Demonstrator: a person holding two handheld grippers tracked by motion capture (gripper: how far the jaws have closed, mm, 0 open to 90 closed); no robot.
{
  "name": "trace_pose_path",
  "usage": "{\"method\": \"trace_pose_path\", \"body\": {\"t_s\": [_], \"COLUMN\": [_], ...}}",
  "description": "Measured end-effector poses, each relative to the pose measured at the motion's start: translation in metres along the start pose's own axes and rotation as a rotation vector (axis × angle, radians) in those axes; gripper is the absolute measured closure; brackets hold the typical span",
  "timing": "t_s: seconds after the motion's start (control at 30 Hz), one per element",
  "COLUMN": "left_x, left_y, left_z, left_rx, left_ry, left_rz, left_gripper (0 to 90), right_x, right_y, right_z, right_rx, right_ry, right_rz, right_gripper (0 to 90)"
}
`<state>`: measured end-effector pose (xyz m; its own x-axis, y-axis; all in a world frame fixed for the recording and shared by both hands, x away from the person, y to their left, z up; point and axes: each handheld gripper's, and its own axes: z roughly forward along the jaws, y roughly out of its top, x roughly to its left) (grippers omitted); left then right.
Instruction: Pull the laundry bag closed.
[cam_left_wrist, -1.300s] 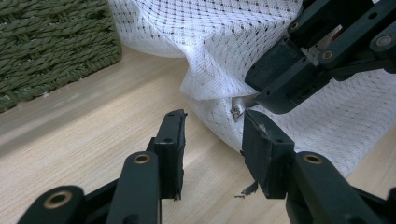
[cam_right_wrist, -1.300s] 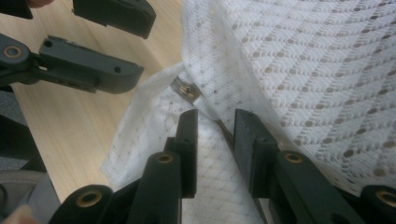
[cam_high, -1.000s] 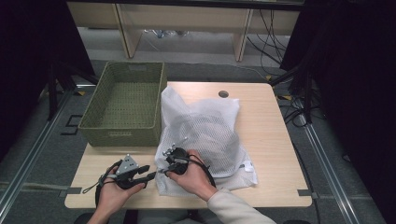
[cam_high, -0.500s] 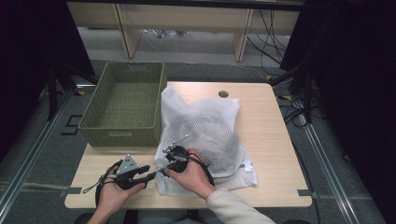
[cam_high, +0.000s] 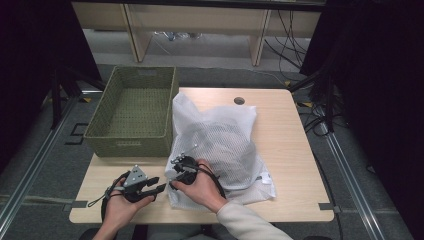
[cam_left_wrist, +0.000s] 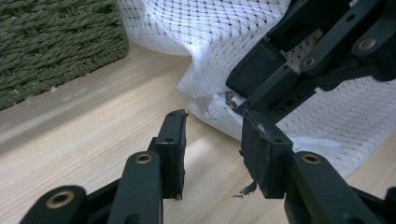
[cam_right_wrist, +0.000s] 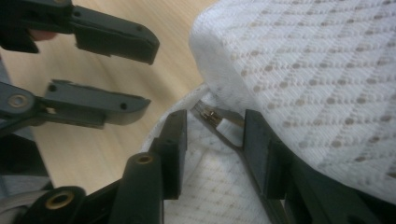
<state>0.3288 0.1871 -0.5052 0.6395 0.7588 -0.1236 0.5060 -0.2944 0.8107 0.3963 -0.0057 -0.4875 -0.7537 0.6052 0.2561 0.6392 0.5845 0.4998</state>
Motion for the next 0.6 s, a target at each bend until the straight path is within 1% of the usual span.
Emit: {"method": "trace_pose_path", "body": {"t_s": [0.03,0.13,0.17,0.23,0.3,0.43,0.47,0.5,0.53,0.57,0.6], "left_x": [0.0015,0.0009,0.0001,0.0002,0.0001,0.0007,0.0007,0.0011,0.0025,0.0022,0.0021], "left_y": [0.0004,0.0001,-0.0001,-0.0002,0.0,-0.0002,-0.0005,-0.0003,-0.0005,-0.0006,-0.0009], "left_z": [-0.0011,-0.0004,0.0001,0.0001,0.0001,0.0005,0.0008,0.0005,0.0004,0.0006,0.0019], "left_rx": [0.022,0.012,0.004,0.005,0.005,0.01,0.008,0.014,0.022,0.013,0.005], "left_ry": [0.009,0.007,0.002,0.003,0.003,0.0,0.0,-0.011,-0.008,-0.009,-0.026], "left_rz": [0.02,0.014,0.003,0.003,0.004,0.006,0.003,-0.003,0.005,-0.006,-0.029], "left_gripper": [60.4,60.5,60.6,60.8,60.9,61.3,61.5,61.6,61.7,61.9,62.0], "right_x": [0.0003,0.0017,0.0017,0.0008,0.0011,0.0,0.0002,-0.0003,-0.0017,-0.0015,-0.0026], "right_y": [0.0003,0.0009,0.0013,0.002,0.0022,0.0031,0.0031,0.003,0.0029,0.0026,0.0023], "right_z": [0.0007,0.0025,0.0023,0.0028,0.0029,0.0028,0.0026,0.0026,0.003,0.002,0.0014], "right_rx": [0.002,0.008,0.014,0.01,0.012,0.008,0.008,0.012,0.009,0.008,0.005], "right_ry": [-0.004,-0.007,-0.01,-0.011,-0.016,-0.025,-0.024,-0.019,-0.003,-0.009,0.005], "right_rz": [-0.006,-0.005,-0.009,-0.02,-0.012,-0.022,-0.016,-0.009,-0.009,0.001,0.001], "right_gripper": [60.0,58.4,58.1,57.5,57.1,56.4,56.4,56.4,56.4,56.4,56.4]}}
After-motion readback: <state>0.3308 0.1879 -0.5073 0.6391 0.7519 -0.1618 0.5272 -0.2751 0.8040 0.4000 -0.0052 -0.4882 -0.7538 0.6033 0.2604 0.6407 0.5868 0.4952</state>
